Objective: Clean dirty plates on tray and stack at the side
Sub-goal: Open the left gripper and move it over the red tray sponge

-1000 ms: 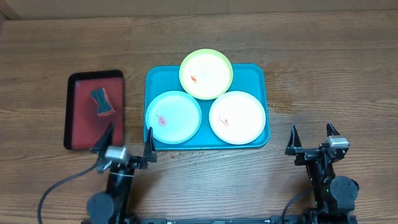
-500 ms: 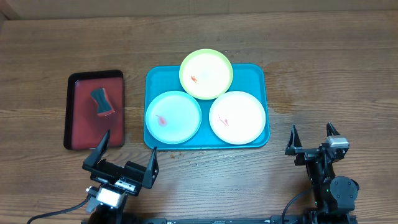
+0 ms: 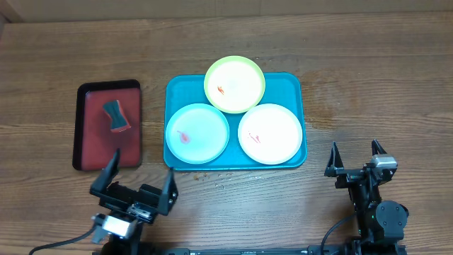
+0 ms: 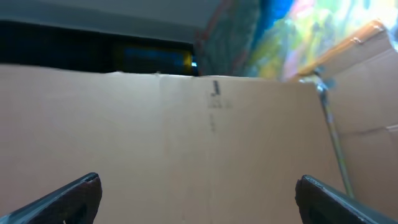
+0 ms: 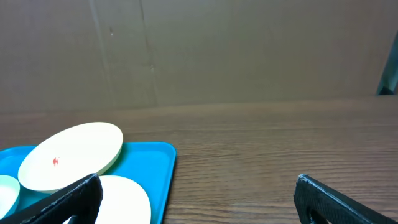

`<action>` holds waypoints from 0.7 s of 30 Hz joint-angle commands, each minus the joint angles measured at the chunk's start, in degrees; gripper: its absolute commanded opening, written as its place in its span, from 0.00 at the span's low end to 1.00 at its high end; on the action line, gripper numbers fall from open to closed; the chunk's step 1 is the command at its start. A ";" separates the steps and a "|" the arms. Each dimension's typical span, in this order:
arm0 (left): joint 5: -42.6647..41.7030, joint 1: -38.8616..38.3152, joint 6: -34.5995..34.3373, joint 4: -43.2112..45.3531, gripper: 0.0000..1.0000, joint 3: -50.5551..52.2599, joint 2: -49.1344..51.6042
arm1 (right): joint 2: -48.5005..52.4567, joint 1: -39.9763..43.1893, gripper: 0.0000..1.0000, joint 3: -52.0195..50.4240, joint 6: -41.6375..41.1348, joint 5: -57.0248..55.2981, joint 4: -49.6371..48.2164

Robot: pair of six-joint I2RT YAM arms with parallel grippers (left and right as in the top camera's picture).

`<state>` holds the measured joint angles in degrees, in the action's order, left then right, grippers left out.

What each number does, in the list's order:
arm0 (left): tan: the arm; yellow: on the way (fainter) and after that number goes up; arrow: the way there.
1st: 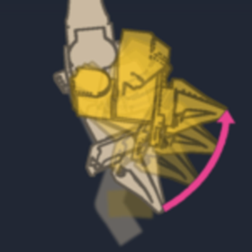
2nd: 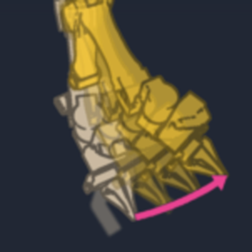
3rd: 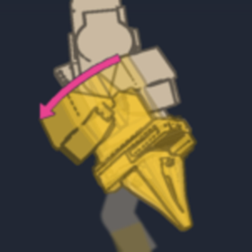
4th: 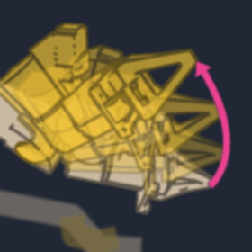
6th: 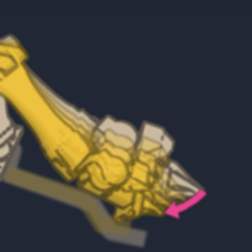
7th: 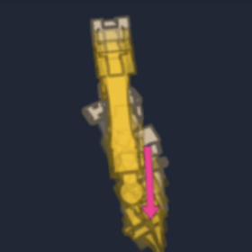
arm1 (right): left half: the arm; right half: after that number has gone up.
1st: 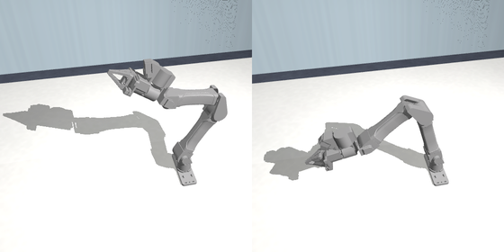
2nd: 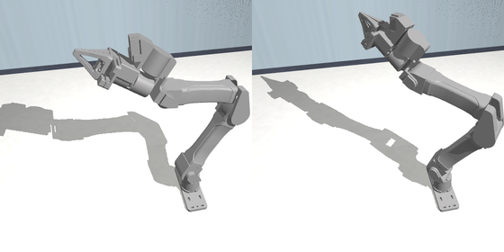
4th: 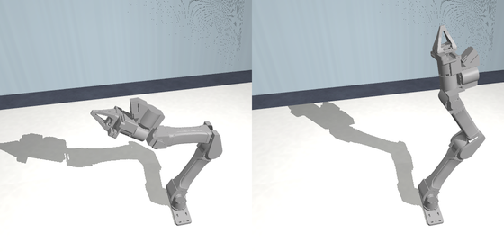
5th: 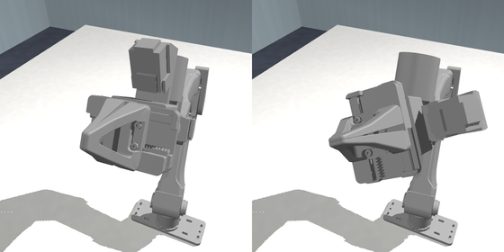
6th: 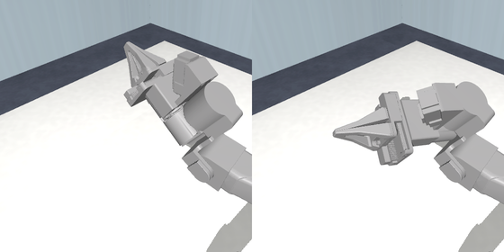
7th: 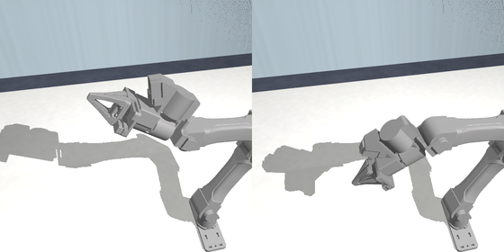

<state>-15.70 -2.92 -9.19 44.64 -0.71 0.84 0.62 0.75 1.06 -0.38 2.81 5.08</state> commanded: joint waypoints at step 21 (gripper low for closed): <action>6.10 -0.22 -1.07 -11.02 1.00 -13.62 0.00 | -0.39 0.07 1.00 -0.61 0.22 0.28 -0.46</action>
<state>-11.60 -2.92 -11.84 32.77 -12.23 0.86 0.62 0.75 1.06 -0.38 2.76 5.06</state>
